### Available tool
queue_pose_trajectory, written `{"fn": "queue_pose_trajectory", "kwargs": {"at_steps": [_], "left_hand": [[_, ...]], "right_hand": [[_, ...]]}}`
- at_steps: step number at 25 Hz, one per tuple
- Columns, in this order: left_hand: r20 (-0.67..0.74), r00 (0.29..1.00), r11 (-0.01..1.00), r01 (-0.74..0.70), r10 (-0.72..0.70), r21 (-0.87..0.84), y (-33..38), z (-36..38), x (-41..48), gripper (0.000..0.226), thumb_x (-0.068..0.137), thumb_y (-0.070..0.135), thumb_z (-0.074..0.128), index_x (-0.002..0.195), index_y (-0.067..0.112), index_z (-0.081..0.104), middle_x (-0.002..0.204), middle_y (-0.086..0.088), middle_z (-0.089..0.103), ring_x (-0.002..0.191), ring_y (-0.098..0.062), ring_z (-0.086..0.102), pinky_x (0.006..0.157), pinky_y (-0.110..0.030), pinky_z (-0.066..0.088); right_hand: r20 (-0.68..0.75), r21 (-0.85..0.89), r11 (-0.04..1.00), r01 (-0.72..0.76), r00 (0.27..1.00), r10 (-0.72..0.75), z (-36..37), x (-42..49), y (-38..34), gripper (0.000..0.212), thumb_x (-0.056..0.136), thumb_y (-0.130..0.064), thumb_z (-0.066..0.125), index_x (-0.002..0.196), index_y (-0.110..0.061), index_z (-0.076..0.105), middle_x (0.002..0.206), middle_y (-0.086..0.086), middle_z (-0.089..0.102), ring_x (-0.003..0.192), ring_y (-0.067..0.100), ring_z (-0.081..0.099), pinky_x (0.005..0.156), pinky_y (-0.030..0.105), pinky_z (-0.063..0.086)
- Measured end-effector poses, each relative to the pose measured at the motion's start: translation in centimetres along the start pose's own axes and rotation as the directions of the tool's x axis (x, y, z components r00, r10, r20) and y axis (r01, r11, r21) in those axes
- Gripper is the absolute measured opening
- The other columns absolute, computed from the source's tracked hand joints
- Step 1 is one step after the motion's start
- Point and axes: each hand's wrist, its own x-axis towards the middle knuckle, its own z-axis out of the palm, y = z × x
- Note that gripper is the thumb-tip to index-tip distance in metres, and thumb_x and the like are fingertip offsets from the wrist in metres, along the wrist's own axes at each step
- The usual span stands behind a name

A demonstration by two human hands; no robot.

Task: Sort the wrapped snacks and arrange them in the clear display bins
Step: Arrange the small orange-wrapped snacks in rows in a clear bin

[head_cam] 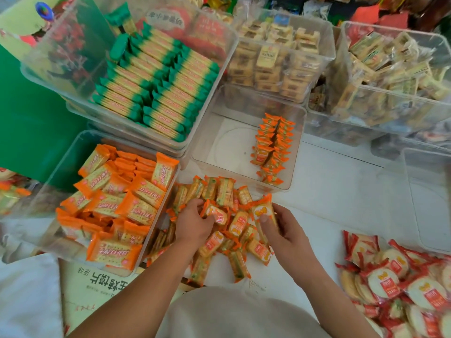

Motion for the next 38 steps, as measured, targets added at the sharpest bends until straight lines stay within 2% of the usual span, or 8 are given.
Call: {"fn": "queue_pose_trajectory", "kwargs": {"at_steps": [4,9,15,17,21,27,31,38], "left_hand": [[0.066,0.997,0.953,-0.023,0.044,-0.301,2.4,-2.1,-2.2,0.044,0.083,0.028,0.085,0.122,0.027,0.065,0.114,0.005,0.069,0.098,-0.013,0.069,0.082,-0.026,0.058],[0.177,0.975,0.762,0.012,0.135,-0.647,7.9,-5.6,-4.2,0.053,0.074,0.009,0.091,0.12,0.019,0.066,0.109,-0.008,0.076,0.099,-0.022,0.074,0.087,-0.036,0.062],[0.251,0.93,0.823,-0.087,0.27,-0.562,11.7,-3.7,-5.8,0.019,0.102,0.029,0.064,0.108,0.019,0.078,0.094,-0.008,0.077,0.085,-0.014,0.068,0.078,-0.035,0.058],[0.274,0.907,0.84,-0.137,0.319,-0.524,12.1,-2.4,-6.3,0.031,0.108,0.04,0.049,0.123,0.026,0.071,0.113,-0.003,0.075,0.105,-0.014,0.07,0.097,-0.043,0.055],[0.331,0.869,0.808,-0.123,0.368,-0.576,14.3,-0.6,-7.9,0.045,0.112,0.038,0.026,0.154,0.033,0.042,0.146,0.024,0.055,0.138,0.009,0.045,0.114,-0.015,0.037],[0.436,0.79,0.77,-0.07,0.431,-0.634,16.0,-1.6,-5.8,0.045,0.11,0.026,0.045,0.152,0.04,0.042,0.141,0.026,0.058,0.133,0.008,0.051,0.104,-0.013,0.045],[0.352,0.847,0.777,-0.108,0.399,-0.62,16.1,-2.2,-2.0,0.061,0.088,0.016,0.08,0.14,0.038,0.057,0.127,0.003,0.071,0.119,-0.018,0.067,0.1,-0.05,0.057],[0.319,0.807,0.846,-0.369,0.497,-0.385,17.1,-3.2,5.2,0.095,0.062,0.024,0.095,0.146,0.036,0.052,0.133,0.005,0.057,0.119,-0.012,0.063,0.103,-0.04,0.054]], "right_hand": [[-0.028,-0.049,0.999,0.0,1.0,-0.001,-0.5,1.4,-0.9,0.047,0.102,-0.047,0.053,0.147,-0.051,0.041,0.096,-0.032,0.064,0.09,-0.007,0.061,0.082,0.016,0.051],[0.022,-0.046,0.999,-0.007,1.0,0.008,-0.4,3.1,-2.0,0.058,0.102,-0.05,0.051,0.156,-0.047,0.032,0.154,-0.018,0.047,0.142,0.001,0.043,0.12,0.036,0.038],[0.002,-0.001,1.0,0.03,1.0,-0.03,0.4,4.0,-3.4,0.049,0.106,-0.047,0.039,0.155,-0.047,0.03,0.159,-0.024,0.038,0.143,-0.012,0.031,0.124,0.025,0.026],[-0.007,0.012,0.999,0.039,0.999,-0.039,0.5,4.1,-3.6,0.056,0.105,-0.054,0.032,0.159,-0.042,0.026,0.162,-0.025,0.03,0.143,-0.018,0.025,0.123,0.019,0.021],[-0.053,0.003,0.997,0.072,0.996,-0.072,1.1,4.5,-3.9,0.065,0.099,-0.062,0.025,0.161,-0.046,0.011,0.152,-0.033,0.027,0.141,-0.023,0.02,0.123,0.023,0.019],[-0.066,0.013,0.99,0.143,0.988,-0.142,0.2,6.3,-4.1,0.062,0.103,-0.066,0.018,0.161,-0.047,0.011,0.14,-0.054,0.025,0.144,-0.018,0.018,0.127,0.035,0.017],[0.152,0.139,0.985,0.107,0.98,-0.128,-1.4,8.8,-5.2,0.072,0.1,-0.066,0.041,0.162,-0.043,0.013,0.152,-0.022,0.045,0.14,-0.007,0.043,0.115,0.026,0.041],[0.398,-0.326,0.891,0.315,0.901,-0.173,-7.5,16.8,-10.7,0.107,0.068,-0.031,0.096,0.157,-0.032,0.037,0.141,-0.01,0.057,0.117,0.009,0.066,0.1,0.039,0.057]]}}
